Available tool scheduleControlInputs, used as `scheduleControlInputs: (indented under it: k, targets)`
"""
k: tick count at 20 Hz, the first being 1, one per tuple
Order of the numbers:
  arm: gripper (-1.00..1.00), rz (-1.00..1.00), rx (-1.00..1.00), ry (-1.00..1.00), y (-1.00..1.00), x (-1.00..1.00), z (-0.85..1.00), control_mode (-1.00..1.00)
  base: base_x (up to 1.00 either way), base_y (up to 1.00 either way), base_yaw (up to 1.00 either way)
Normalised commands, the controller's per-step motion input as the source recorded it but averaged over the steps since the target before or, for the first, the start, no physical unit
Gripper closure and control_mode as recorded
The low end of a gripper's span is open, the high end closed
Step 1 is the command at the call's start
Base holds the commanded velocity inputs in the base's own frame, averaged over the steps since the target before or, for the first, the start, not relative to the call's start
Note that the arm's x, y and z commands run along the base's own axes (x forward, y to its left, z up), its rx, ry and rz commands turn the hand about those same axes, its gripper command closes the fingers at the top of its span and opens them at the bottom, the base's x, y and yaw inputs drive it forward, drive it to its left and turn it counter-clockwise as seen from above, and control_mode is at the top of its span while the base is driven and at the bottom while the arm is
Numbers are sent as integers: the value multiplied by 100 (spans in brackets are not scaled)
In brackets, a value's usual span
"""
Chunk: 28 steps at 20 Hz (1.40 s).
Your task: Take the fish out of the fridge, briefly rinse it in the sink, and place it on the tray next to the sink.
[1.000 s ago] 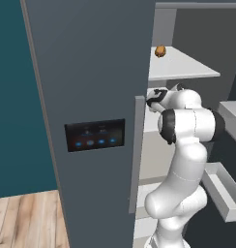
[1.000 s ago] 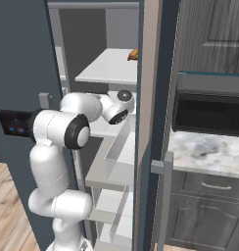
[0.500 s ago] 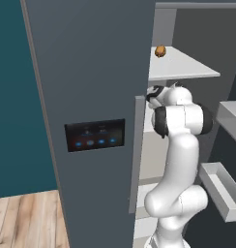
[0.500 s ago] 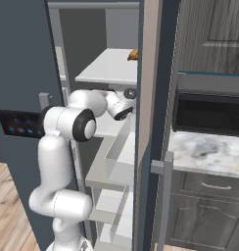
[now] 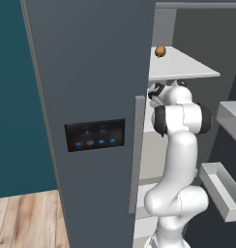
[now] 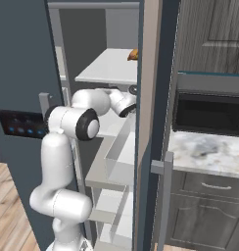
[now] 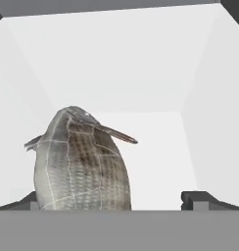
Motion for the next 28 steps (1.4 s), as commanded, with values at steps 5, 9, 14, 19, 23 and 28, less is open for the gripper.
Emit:
scheduleControlInputs:
  k: [5,9,14,19,23,28]
  targets:
    - [-100,0,-1,5,0,0,-39,-100,0,0,0]
    - [100,0,0,1,0,0,-25,-100,0,0,0]
    - [100,0,0,0,0,0,0,-100,0,0,0]
    - [100,0,0,0,0,0,0,-100,0,0,0]
    - [100,0,0,0,0,-3,0,-100,0,0,0]
    - [100,0,0,0,10,-57,0,-100,0,0,0]
